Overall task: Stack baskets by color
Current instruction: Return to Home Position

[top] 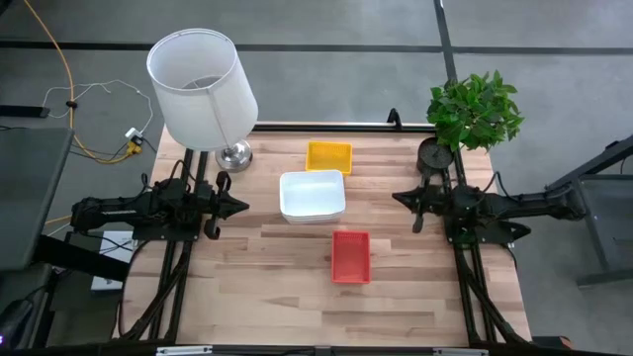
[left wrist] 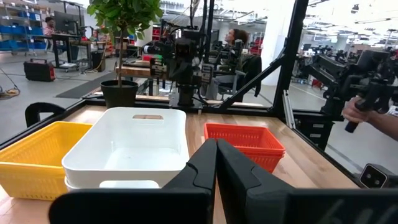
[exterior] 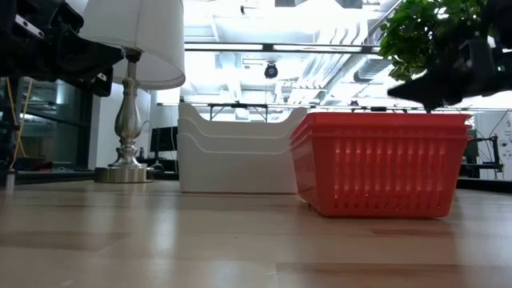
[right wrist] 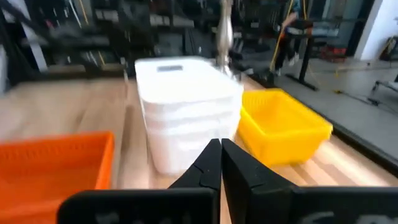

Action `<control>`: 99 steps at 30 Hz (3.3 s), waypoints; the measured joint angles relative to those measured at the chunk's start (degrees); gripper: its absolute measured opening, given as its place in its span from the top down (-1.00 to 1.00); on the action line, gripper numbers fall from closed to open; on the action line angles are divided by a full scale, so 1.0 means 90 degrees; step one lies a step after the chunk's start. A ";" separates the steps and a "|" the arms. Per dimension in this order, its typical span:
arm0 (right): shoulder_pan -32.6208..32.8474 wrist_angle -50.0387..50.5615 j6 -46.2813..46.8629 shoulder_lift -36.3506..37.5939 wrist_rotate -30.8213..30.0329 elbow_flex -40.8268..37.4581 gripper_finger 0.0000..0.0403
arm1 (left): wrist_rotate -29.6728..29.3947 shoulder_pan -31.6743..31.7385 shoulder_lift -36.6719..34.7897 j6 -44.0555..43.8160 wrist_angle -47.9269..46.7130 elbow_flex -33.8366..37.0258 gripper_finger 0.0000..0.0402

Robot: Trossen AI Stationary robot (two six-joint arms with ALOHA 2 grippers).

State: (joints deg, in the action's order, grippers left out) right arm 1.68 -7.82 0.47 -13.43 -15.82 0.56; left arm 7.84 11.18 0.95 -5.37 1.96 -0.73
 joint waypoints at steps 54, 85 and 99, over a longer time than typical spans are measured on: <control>0.0040 0.0542 0.0782 -0.0049 -0.0031 0.0005 1.00 | -0.0003 -0.0002 0.0000 -0.0002 0.0000 0.0002 1.00; 0.0040 0.0545 0.0782 -0.0047 -0.0031 0.0007 1.00 | -0.0005 0.0000 0.0001 -0.0002 0.0000 0.0002 1.00; 0.0040 0.0545 0.0780 -0.0046 -0.0031 0.0007 1.00 | -0.0005 0.0000 0.0000 0.0001 0.0000 0.0002 1.00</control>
State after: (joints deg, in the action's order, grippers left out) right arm 2.04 -2.92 7.49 -13.85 -16.10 0.62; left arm 7.79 11.18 0.95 -5.37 1.96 -0.71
